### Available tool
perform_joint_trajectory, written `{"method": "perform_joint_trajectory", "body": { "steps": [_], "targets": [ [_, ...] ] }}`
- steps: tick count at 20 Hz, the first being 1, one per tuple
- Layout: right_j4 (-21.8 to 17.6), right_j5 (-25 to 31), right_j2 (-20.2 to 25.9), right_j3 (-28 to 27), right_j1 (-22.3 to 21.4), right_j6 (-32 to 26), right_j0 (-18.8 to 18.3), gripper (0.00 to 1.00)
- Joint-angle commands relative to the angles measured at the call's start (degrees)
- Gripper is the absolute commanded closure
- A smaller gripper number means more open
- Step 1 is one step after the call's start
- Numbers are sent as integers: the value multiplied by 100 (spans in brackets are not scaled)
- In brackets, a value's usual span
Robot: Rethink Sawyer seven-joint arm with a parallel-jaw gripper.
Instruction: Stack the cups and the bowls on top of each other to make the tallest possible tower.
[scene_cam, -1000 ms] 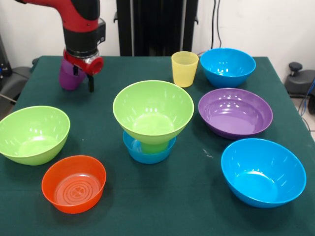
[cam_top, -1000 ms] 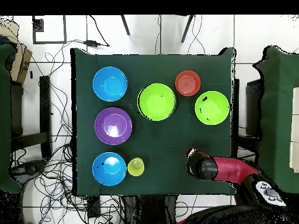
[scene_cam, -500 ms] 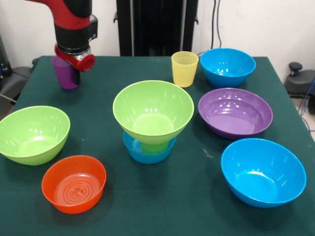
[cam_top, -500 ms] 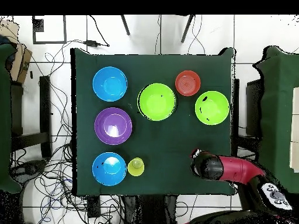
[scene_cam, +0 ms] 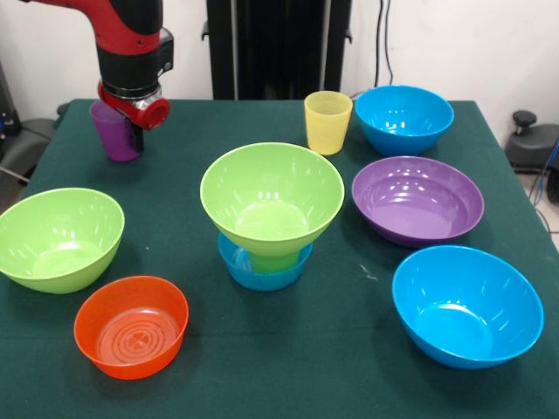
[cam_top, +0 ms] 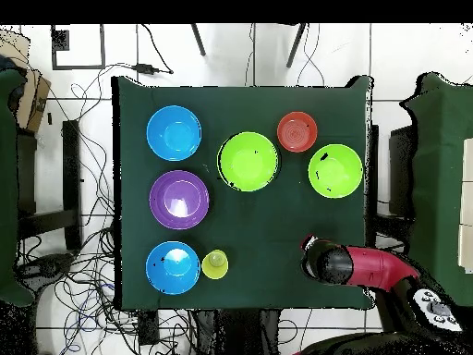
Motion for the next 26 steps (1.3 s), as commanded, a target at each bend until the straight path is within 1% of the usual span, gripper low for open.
{"method": "perform_joint_trajectory", "body": {
  "steps": [1, 3, 5, 7, 8, 9, 10, 12, 14, 16, 18, 24, 26],
  "targets": [
    [-338, 247, 742, -318, 278, -943, 62, 100],
    [-358, 168, 730, -289, 235, -902, 73, 100],
    [-277, 136, 789, -121, 60, -849, 32, 100],
    [-149, 165, 950, 123, -252, -875, -53, 100],
    [-24, 318, 1074, 276, -511, -954, -100, 100],
    [47, 369, 1151, 370, -647, -963, -135, 100],
    [147, 485, 1246, 485, -893, -1004, -155, 100],
    [289, 665, 1306, 593, -1213, -973, -112, 100],
    [375, 780, 1384, 648, -1439, -975, -90, 100],
    [599, 1144, 1488, 673, -1617, -1031, -93, 100],
    [725, 1301, 1558, 700, -1781, -1038, -84, 100],
    [914, 1701, 1599, 568, -2053, -913, 150, 100],
    [951, 1824, 1602, 469, -2034, -846, 254, 100]
  ]
}}
